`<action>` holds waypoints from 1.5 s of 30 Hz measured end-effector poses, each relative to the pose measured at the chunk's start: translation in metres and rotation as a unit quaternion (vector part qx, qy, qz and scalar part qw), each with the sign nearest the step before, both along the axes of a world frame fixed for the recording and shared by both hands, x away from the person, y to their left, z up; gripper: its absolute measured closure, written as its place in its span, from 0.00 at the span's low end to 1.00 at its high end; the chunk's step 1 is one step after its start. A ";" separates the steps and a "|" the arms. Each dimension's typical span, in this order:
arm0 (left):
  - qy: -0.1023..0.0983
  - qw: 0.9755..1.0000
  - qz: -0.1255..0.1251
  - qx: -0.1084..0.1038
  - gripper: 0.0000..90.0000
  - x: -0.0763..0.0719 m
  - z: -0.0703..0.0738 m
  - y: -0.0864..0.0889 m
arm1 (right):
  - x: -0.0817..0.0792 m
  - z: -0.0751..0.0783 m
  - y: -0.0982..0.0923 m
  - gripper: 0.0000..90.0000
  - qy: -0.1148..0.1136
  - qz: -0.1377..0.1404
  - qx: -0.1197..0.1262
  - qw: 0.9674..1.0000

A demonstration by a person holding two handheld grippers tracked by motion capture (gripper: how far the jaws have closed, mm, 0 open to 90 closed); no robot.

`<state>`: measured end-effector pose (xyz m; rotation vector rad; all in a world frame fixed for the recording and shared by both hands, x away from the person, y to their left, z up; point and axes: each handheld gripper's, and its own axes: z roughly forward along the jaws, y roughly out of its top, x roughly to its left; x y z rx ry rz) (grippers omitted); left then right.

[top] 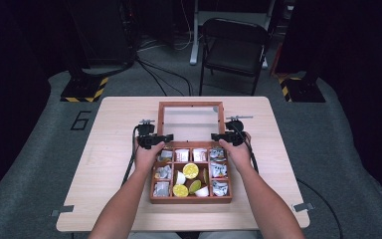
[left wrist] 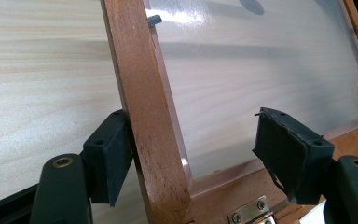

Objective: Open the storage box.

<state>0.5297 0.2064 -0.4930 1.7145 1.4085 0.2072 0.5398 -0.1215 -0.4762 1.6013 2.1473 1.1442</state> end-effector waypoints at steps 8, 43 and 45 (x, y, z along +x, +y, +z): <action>0.017 1.000 0.000 -0.011 0.32 0.003 -0.003 0.001 | 0.002 -0.003 -0.001 0.39 0.017 -0.006 0.012 1.000; 0.071 0.997 0.007 -0.033 0.30 0.008 -0.011 0.006 | 0.010 -0.016 -0.008 0.38 0.086 -0.030 0.064 0.994; 0.071 0.997 0.007 -0.033 0.30 0.008 -0.011 0.006 | 0.010 -0.016 -0.008 0.38 0.087 -0.030 0.065 0.994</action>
